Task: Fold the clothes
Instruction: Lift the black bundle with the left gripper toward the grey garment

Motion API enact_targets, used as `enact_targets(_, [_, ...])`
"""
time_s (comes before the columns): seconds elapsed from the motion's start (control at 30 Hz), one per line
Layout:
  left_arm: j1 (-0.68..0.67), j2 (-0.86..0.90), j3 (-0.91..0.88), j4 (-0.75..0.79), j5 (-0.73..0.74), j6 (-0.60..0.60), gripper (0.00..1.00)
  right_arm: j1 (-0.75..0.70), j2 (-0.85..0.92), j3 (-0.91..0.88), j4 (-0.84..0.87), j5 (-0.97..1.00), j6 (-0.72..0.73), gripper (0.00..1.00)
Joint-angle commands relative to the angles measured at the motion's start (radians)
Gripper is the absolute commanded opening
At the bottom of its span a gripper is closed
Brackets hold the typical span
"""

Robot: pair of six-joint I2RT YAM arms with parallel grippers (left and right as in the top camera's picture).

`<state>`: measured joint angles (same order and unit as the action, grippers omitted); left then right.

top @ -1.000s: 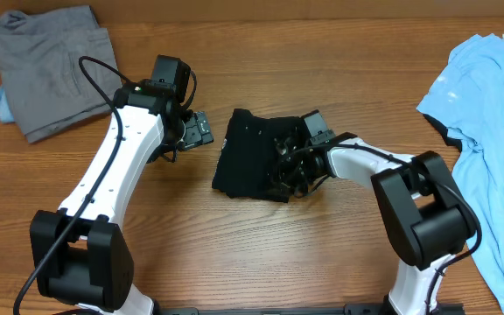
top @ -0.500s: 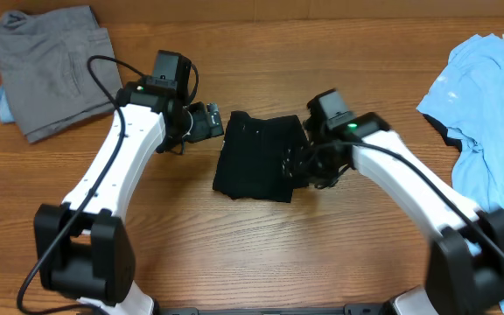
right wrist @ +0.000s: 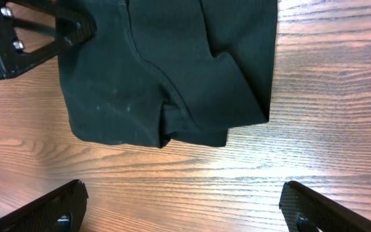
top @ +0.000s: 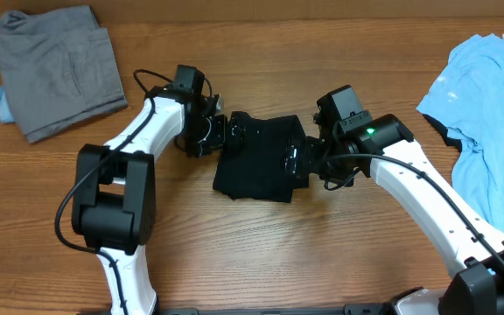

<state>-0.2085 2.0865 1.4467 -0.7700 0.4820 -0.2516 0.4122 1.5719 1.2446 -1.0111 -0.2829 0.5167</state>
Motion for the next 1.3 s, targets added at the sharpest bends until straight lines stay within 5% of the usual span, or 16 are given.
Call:
enact_targets(0.0, [-0.008,0.084,-0.006,0.004,0.154,0.133,1.0,-0.002,-0.005,0.009,0.008,0.013,-0.021,1.0])
enact_targets(0.13, [-0.014,0.116,-0.006,-0.026,0.199,0.167,0.98,-0.002,-0.005,0.009,0.011,0.013,-0.021,1.0])
enact_targets(0.23, [-0.023,0.132,-0.006,-0.029,0.185,0.146,0.71,-0.002,-0.005,0.009,0.015,0.013,-0.021,1.0])
enact_targets(0.33, [-0.024,0.132,-0.006,-0.025,0.159,0.134,0.69,-0.002,-0.005,0.007,0.014,0.013,-0.021,1.0])
enact_targets(0.37, [-0.024,0.132,-0.006,-0.026,0.158,0.132,0.49,-0.002,-0.005,0.007,0.014,0.013,-0.021,1.0])
enact_targets(0.4, [-0.024,0.132,-0.006,-0.014,0.155,0.132,0.14,-0.002,-0.006,0.007,0.014,0.013,-0.021,1.0])
enact_targets(0.43, [-0.023,0.132,-0.006,0.002,0.156,0.132,0.04,-0.002,-0.005,0.007,0.013,0.013,-0.021,1.0])
enact_targets(0.63, [0.005,0.131,0.095,-0.066,-0.036,0.171,0.04,-0.002,-0.005,0.007,0.005,0.013,-0.024,1.0])
enact_targets(0.8, [0.114,0.131,0.38,-0.241,-0.284,0.299,0.04,-0.002,-0.005,0.006,-0.026,0.014,-0.028,1.0])
enact_targets(1.07, [0.234,0.131,0.644,-0.266,-0.364,0.422,0.04,-0.002,-0.005,0.006,-0.084,0.048,-0.032,1.0])
enact_targets(1.27, [0.309,0.131,0.801,-0.294,-0.433,0.394,0.04,-0.002,-0.005,0.006,-0.129,0.098,-0.035,1.0])
